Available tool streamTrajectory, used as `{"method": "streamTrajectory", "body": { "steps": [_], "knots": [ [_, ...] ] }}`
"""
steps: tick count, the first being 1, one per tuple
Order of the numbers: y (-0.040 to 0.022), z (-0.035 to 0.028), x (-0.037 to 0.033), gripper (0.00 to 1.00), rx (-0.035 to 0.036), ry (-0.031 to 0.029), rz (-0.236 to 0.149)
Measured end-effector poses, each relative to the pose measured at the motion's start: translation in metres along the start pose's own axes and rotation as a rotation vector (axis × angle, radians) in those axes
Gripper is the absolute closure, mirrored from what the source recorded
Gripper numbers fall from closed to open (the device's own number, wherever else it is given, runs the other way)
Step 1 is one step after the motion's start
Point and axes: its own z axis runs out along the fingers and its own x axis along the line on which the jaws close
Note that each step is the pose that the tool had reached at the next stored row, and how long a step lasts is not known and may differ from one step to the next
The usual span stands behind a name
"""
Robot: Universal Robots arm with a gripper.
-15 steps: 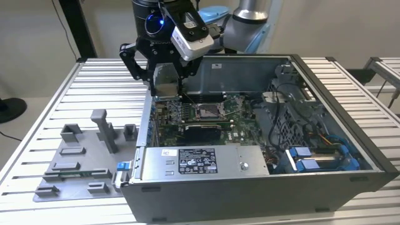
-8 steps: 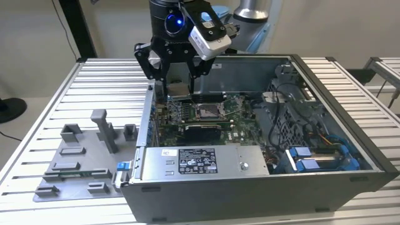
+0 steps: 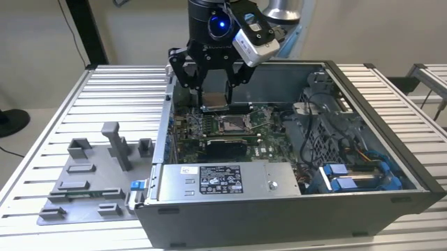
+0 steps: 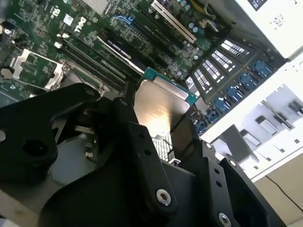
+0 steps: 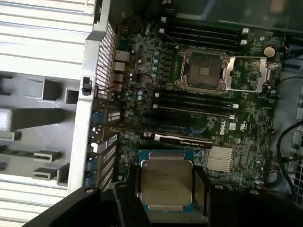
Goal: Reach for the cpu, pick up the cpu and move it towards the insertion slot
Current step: 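Pick up the cpu and move it towards the insertion slot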
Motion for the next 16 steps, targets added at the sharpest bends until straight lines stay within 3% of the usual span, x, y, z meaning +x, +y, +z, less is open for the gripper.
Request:
{"method": "streamTrajectory", "body": {
  "steps": [9, 16],
  "knots": [
    [0.0000, 0.0001, -0.0032, 1.00, -0.0003, -0.0027, 0.066],
    [-0.0006, 0.0001, -0.0146, 1.00, -0.0002, -0.0028, 0.069]
  ]
}}
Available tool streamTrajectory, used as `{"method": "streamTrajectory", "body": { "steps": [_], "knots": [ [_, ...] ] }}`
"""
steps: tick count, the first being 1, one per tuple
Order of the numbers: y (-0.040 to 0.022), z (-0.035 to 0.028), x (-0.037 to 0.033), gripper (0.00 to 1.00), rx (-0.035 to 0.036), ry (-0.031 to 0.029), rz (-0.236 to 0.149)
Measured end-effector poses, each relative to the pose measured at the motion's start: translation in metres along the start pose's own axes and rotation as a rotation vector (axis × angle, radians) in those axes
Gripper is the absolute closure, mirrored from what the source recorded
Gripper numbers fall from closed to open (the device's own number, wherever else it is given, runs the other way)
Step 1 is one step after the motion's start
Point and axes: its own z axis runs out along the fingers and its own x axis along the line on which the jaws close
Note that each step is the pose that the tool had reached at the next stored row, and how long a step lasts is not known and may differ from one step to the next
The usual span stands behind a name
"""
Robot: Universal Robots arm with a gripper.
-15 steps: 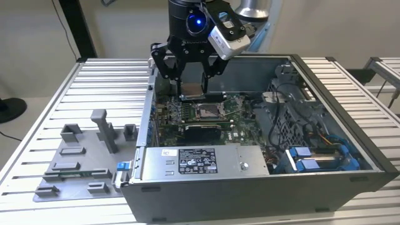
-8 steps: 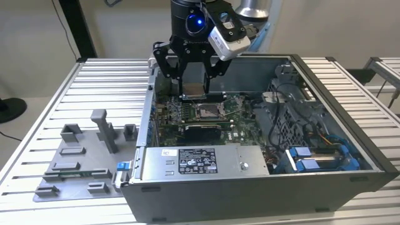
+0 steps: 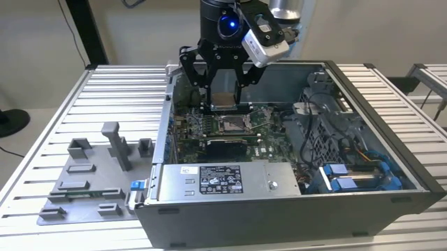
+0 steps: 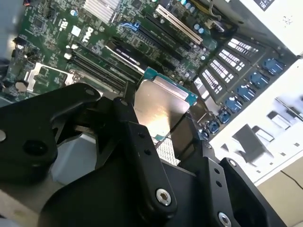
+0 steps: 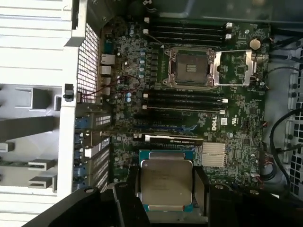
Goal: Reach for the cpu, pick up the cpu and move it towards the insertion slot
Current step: 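Pick up the cpu and move it towards the insertion slot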
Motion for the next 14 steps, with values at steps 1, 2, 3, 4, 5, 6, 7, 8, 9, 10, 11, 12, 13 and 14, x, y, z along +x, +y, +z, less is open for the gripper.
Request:
{"method": "streamTrajectory", "body": {
  "steps": [1, 2, 3, 4, 5, 6, 7, 8, 9, 10, 11, 12, 13, 14],
  "knots": [
    [0.0000, 0.0000, -0.0020, 1.00, -0.0001, 0.0000, 0.000],
    [-0.0001, 0.0000, -0.0039, 1.00, 0.0000, 0.0000, 0.000],
    [-0.0001, 0.0000, -0.0054, 1.00, -0.0001, 0.0000, 0.000],
    [-0.0001, 0.0000, -0.0068, 1.00, 0.0000, 0.0000, 0.000],
    [-0.0002, 0.0000, -0.0082, 1.00, -0.0001, 0.0000, 0.000],
    [-0.0002, 0.0000, -0.0096, 1.00, -0.0001, 0.0000, 0.000],
    [-0.0002, 0.0000, -0.0111, 1.00, -0.0001, 0.0000, 0.000],
    [-0.0003, 0.0000, -0.0125, 1.00, 0.0000, 0.0000, 0.000],
    [-0.0004, -0.0001, -0.0138, 1.00, 0.0000, 0.0000, 0.000],
    [-0.0004, 0.0000, -0.0148, 1.00, 0.0000, 0.0000, 0.000],
    [-0.0004, 0.0000, -0.0152, 1.00, -0.0001, -0.0001, 0.000],
    [-0.0004, 0.0000, -0.0152, 1.00, -0.0001, 0.0000, 0.000],
    [-0.0004, 0.0000, -0.0152, 1.00, -0.0001, 0.0000, 0.000],
    [-0.0004, -0.0001, -0.0153, 1.00, 0.0000, 0.0001, -0.003]
  ]
}}
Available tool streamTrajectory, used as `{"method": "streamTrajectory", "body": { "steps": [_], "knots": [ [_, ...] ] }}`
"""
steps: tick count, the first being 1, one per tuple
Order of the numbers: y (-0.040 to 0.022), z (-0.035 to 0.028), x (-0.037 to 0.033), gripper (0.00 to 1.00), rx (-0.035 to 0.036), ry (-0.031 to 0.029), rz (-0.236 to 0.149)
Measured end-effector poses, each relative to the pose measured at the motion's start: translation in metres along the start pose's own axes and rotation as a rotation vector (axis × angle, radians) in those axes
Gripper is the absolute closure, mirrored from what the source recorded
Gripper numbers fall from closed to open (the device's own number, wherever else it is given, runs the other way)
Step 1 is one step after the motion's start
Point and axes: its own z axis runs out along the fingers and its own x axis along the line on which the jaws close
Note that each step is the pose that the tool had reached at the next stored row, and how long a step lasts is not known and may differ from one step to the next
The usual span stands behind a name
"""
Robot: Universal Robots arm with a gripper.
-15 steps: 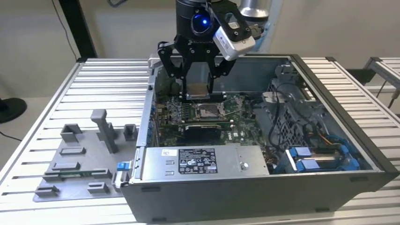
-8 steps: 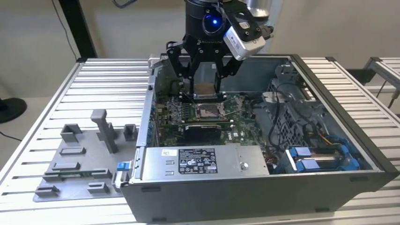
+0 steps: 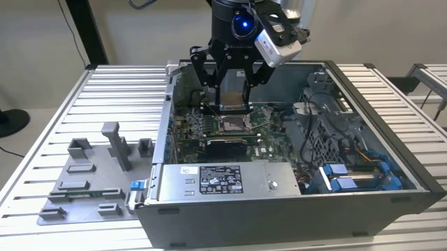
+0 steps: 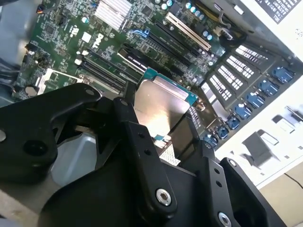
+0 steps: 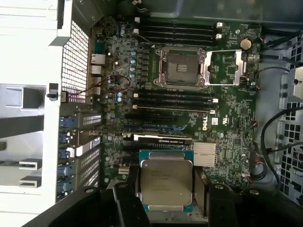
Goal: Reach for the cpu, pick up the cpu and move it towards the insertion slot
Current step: 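Pick up the cpu and move it towards the insertion slot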
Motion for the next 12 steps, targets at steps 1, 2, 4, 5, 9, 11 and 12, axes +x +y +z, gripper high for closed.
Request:
{"method": "streamTrajectory", "body": {
  "steps": [1, 2, 4, 5, 9, 11, 12],
  "knots": [
    [0.0000, 0.0000, -0.0001, 1.00, 0.0000, 0.0001, -0.002],
    [0.0000, 0.0000, -0.0001, 1.00, 0.0000, 0.0000, -0.002],
    [0.0000, 0.0000, -0.0001, 1.00, 0.0000, 0.0001, -0.003],
    [0.0000, 0.0000, -0.0001, 1.00, 0.0000, 0.0000, -0.003],
    [0.0001, 0.0000, -0.0001, 1.00, 0.0000, 0.0001, -0.003],
    [0.0008, 0.0001, -0.0001, 1.00, 0.0000, 0.0001, -0.002],
    [0.0018, 0.0001, -0.0002, 1.00, 0.0000, 0.0000, -0.002]
  ]
}}
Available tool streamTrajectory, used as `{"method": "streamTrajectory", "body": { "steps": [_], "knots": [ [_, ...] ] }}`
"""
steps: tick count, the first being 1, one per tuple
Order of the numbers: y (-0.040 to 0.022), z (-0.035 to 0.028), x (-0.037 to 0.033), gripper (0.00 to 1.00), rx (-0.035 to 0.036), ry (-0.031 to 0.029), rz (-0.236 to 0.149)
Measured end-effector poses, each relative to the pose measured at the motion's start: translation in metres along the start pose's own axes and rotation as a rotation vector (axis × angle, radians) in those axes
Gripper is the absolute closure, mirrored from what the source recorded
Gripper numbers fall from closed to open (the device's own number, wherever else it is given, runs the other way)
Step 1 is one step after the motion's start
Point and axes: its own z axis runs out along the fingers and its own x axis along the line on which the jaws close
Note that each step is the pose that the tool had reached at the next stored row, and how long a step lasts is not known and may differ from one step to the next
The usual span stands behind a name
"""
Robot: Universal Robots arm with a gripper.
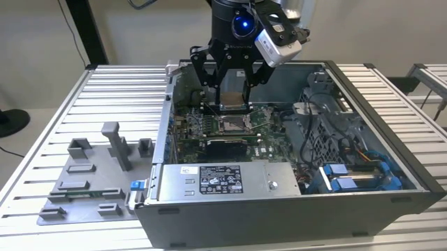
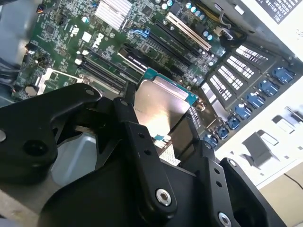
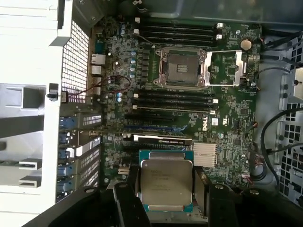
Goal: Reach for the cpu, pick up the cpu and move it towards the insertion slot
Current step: 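Pick up the cpu and move it towards the insertion slot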
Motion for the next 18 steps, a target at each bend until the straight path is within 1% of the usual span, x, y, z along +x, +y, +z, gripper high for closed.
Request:
{"method": "streamTrajectory", "body": {
  "steps": [13, 18],
  "knots": [
    [0.0254, 0.0016, -0.0011, 1.00, -0.0001, -0.0004, 0.010],
    [0.0328, 0.0033, -0.0030, 1.00, -0.0001, -0.0005, 0.014]
  ]
}}
